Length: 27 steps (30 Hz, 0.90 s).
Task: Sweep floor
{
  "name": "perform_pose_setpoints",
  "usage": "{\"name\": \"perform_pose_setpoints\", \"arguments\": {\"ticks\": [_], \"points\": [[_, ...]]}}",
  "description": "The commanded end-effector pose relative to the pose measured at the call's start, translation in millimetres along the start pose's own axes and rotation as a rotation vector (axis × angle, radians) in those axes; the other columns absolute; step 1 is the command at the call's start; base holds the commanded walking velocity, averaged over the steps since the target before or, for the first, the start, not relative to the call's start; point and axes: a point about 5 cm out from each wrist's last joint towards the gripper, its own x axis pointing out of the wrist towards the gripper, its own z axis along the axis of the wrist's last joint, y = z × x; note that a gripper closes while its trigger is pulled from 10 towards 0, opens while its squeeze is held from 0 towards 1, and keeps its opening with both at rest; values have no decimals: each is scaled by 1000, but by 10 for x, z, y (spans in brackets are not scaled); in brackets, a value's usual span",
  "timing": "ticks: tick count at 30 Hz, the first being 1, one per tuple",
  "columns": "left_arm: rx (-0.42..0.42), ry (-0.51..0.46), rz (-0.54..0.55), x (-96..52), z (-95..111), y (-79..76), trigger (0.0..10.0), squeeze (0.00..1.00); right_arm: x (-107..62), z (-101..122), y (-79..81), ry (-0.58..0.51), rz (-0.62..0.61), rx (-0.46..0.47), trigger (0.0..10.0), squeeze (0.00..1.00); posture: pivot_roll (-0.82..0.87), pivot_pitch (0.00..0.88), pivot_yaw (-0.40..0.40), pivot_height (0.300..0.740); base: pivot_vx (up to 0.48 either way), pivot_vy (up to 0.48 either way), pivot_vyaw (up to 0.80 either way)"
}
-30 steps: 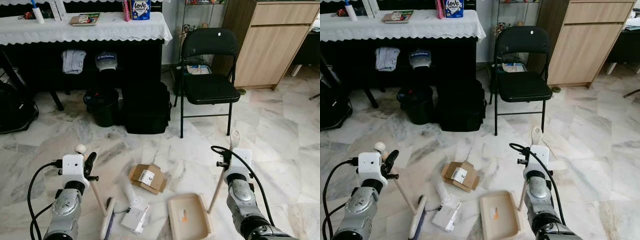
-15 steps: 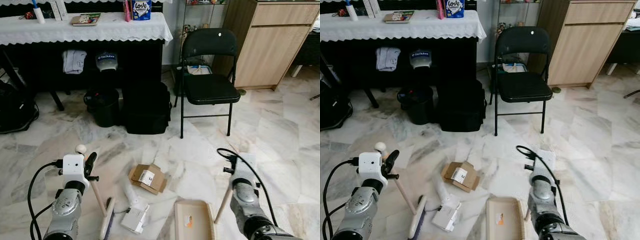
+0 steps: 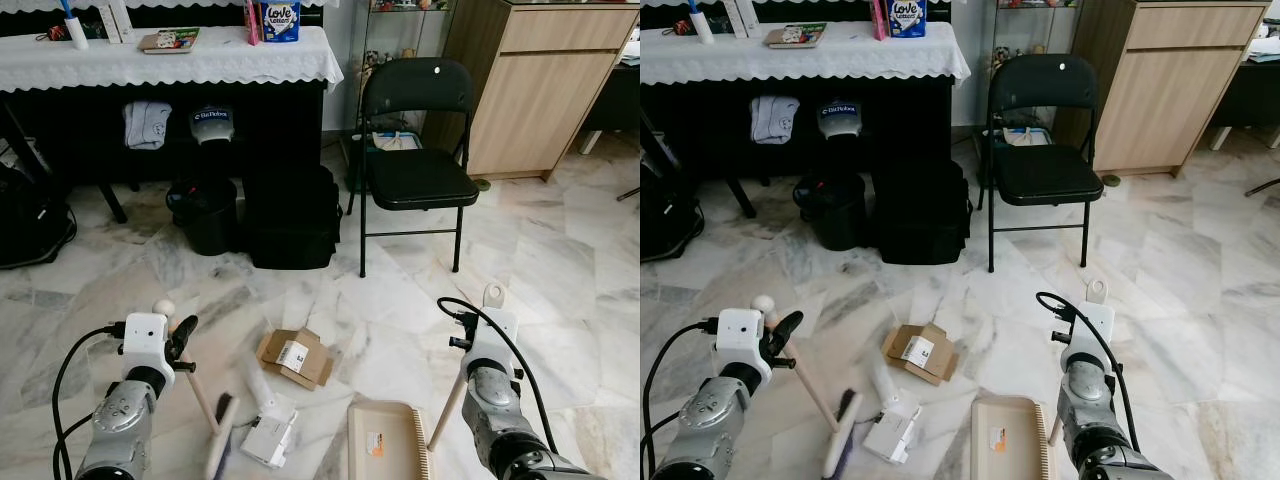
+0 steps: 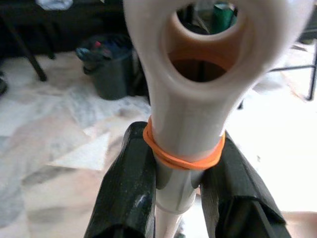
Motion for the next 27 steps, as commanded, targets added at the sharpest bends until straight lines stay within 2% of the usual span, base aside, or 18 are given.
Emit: {"name": "perform_pose_setpoints", "arguments": {"ticks": [1, 8, 11, 14, 17, 21, 26, 27], "points": [[-50, 52, -26, -35, -61, 42, 10000, 0, -22, -85, 7, 43, 7, -27, 10000, 0, 80, 0, -25, 740, 0, 0, 0], [-62, 45, -48, -10, 74, 181, 10000, 0, -17, -75, 8, 42, 12, -31, 10000, 0, 83, 0, -28, 740, 0, 0, 0], [-16, 26, 31, -12, 135, 323, 10000, 0, -14, -63, 19, 39, 14, -32, 10000, 0, 80, 0, -26, 740, 0, 0, 0], [-8, 21, 48, -16, 151, 357, 10000, 0, -14, -62, 19, 39, 15, -32, 10000, 0, 81, 0, -26, 740, 0, 0, 0], [15, 43, 16, -25, 124, 330, 10000, 0, -13, -60, 20, 38, 17, -32, 10000, 0, 80, 0, -26, 740, 0, 0, 0], [-29, 111, -107, -43, 30, 202, 10000, 0, -10, -58, 13, 38, 16, -34, 10000, 0, 80, 0, -27, 740, 0, 0, 0], [-60, 139, -159, -51, 8, 160, 10000, 0, -5, -53, -4, 37, 13, -36, 10000, 0, 78, 0, -27, 740, 0, 0, 0], [-95, 142, -189, -48, 19, 133, 10000, 0, -2, -48, -11, 36, 10, -35, 10000, 0, 79, 0, -27, 740, 0, 0, 0]]}}
